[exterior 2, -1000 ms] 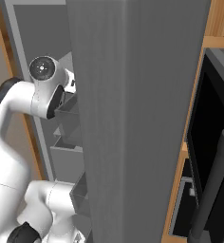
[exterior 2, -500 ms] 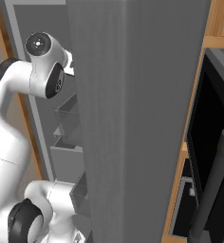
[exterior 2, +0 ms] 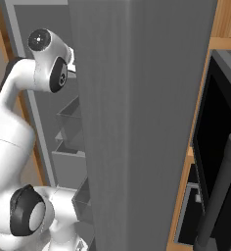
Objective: Place the tupperware containing the chicken drumstick and potato meal in the microwave. Close the microwave door and press the start button to reheat the meal.
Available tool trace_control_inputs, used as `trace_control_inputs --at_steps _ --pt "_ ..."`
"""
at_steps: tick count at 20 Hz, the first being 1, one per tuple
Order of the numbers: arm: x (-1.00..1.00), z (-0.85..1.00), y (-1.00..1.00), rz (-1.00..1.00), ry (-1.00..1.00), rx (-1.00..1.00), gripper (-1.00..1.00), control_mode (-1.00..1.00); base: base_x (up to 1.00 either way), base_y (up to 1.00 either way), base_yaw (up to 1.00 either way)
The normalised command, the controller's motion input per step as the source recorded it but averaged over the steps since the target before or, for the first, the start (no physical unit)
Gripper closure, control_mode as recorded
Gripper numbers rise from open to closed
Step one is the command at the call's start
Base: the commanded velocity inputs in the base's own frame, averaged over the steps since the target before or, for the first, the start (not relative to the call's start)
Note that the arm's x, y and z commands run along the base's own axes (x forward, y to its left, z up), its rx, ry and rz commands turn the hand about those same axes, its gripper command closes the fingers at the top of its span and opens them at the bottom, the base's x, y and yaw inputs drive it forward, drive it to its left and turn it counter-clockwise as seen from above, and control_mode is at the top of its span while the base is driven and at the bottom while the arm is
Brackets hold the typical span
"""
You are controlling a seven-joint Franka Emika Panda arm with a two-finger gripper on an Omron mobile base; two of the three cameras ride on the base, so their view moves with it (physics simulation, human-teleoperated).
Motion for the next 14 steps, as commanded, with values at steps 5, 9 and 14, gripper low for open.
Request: trace_control_inputs --at_steps 5,9,14 --pt "0.43 0.00 -0.07 0.00 0.00 0.10 -1.00 -1.00 0.00 0.00 0.00" --pt "0.27 0.00 -0.12 0.00 0.00 0.11 -1.00 -1.00 0.00 0.00 0.00" --pt "0.30 0.00 -0.01 -0.01 0.11 0.01 -1.00 -1.00 0.00 0.00 0.00"
